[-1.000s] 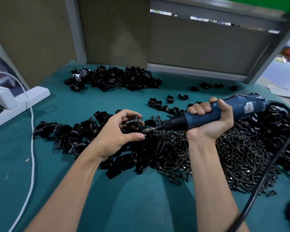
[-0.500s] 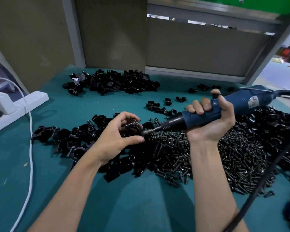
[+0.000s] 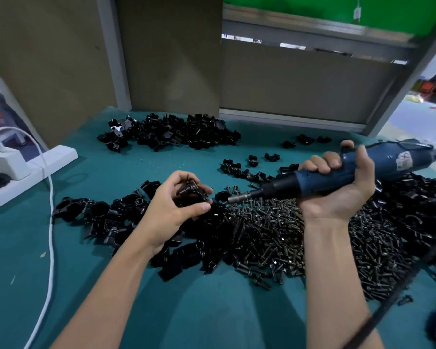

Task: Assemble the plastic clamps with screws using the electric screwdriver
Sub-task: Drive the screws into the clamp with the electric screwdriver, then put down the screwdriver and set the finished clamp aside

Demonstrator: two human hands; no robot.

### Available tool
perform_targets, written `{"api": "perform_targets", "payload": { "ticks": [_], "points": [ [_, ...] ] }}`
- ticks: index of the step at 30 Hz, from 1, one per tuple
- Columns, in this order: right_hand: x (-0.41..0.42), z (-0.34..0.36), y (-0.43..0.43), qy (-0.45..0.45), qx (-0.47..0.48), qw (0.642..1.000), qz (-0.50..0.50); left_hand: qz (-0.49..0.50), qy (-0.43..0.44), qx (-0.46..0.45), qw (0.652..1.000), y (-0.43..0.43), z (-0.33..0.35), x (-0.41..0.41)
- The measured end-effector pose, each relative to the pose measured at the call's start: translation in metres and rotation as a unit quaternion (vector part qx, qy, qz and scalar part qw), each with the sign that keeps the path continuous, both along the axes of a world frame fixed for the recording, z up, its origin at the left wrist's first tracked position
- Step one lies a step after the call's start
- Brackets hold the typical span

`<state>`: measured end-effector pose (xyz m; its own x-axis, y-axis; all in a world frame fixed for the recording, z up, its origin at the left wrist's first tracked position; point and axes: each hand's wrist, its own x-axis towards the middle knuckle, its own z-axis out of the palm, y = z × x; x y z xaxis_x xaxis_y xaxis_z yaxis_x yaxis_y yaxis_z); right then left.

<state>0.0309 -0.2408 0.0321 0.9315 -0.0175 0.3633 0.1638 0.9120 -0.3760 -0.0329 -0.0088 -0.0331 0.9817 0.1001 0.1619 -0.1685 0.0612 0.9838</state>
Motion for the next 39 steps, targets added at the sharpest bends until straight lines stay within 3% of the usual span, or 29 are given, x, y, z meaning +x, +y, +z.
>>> {"api": "perform_targets", "payload": {
  "ticks": [4,6,7,9,12,14,16,19,21,24,27,30,35,39],
  "points": [
    [-0.007,0.01,-0.009,0.005,-0.136,0.985,-0.108,0.032,0.001,-0.007,0.999,0.0,-0.003,0.003],
    [-0.015,0.019,-0.019,-0.05,-0.266,0.947,-0.171,0.043,-0.003,-0.012,0.999,0.0,-0.006,0.005],
    [-0.02,0.023,-0.024,-0.082,-0.346,0.912,-0.205,0.044,-0.007,-0.014,0.999,0.0,-0.007,0.006],
    [-0.035,0.028,-0.032,-0.133,-0.51,0.809,-0.262,0.042,-0.015,-0.023,0.999,-0.001,-0.009,0.007],
    [-0.058,0.02,-0.039,-0.195,-0.724,0.574,-0.329,0.041,-0.018,-0.037,0.998,-0.003,-0.011,0.008],
    [-0.071,0.003,-0.041,-0.246,-0.79,0.437,-0.353,0.043,-0.024,-0.045,0.998,-0.005,-0.01,0.009],
    [-0.084,-0.02,-0.044,-0.274,-0.817,0.378,-0.339,0.045,-0.025,-0.072,0.996,-0.007,-0.008,0.009],
    [-0.1,-0.052,-0.052,-0.33,-0.822,0.333,-0.324,0.066,-0.037,-0.058,0.995,-0.01,-0.004,0.007],
    [-0.108,-0.066,-0.054,-0.362,-0.801,0.326,-0.349,0.081,-0.049,-0.024,0.995,-0.011,-0.001,0.005],
    [-0.119,-0.076,-0.05,-0.346,-0.797,0.353,-0.348,0.133,-0.072,0.059,0.987,-0.013,0.001,0.003],
    [-0.126,-0.084,-0.045,-0.329,-0.804,0.353,-0.346,0.21,-0.099,0.136,0.963,-0.013,0.001,0.0],
    [-0.13,-0.09,-0.043,-0.32,-0.805,0.347,-0.361,0.243,-0.131,0.164,0.947,-0.011,0.003,-0.003],
    [-0.132,-0.095,-0.035,-0.291,-0.798,0.384,-0.362,0.231,-0.148,0.177,0.945,-0.013,0.004,-0.004],
    [-0.131,-0.097,-0.036,-0.275,-0.808,0.369,-0.367,0.256,-0.131,0.186,0.939,-0.014,0.002,-0.004]
  ]
}}
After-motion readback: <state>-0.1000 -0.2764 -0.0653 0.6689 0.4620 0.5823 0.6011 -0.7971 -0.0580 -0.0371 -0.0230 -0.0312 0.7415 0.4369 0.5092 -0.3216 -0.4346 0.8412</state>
